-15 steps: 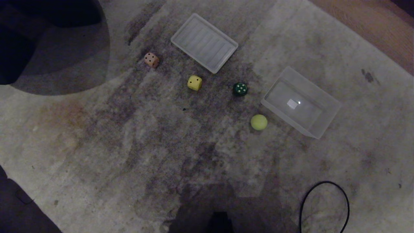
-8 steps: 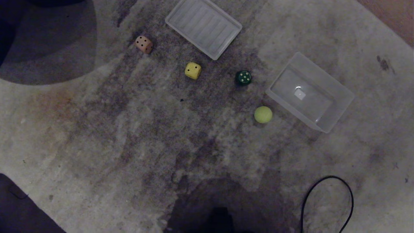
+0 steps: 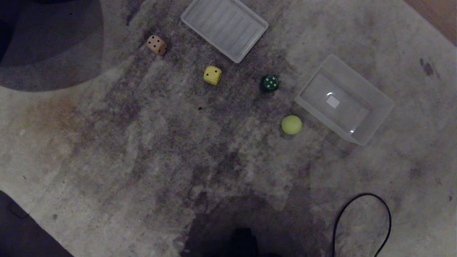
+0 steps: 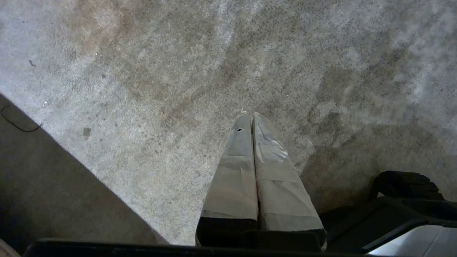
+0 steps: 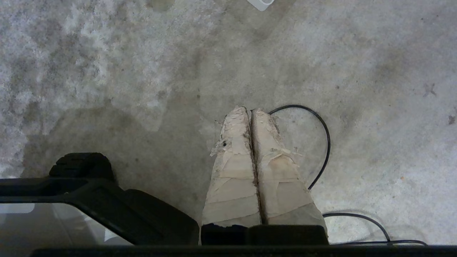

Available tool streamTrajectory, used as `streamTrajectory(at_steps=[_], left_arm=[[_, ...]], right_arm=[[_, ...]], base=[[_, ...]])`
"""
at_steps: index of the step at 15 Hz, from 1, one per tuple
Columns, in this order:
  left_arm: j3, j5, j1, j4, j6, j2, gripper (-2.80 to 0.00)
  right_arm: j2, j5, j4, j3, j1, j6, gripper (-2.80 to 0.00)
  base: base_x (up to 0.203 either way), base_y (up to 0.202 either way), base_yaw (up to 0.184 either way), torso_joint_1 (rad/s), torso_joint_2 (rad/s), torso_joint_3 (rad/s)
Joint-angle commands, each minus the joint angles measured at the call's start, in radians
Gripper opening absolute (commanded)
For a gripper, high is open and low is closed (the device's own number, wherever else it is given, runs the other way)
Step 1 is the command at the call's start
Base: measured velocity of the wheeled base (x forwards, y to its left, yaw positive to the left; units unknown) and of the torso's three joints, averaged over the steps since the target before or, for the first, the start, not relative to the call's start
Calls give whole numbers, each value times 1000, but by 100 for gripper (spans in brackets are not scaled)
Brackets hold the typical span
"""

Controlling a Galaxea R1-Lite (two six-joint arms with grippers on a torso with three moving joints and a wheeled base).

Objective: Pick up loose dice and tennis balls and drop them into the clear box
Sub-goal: Find toys out of the box, then pick up the ball on the floor

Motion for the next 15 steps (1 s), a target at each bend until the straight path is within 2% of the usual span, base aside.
streamTrajectory(at_steps=[1,15], left_arm=[[2,-1,0,0,6,2,-280],[2,0,0,0,-3,2,-280]], right_arm=[[0,0,-1,11,0,1,-280],[0,0,-1,11,0,8,-280]], base=[[0,0,0,0,0,0],[0,0,0,0,0,0]])
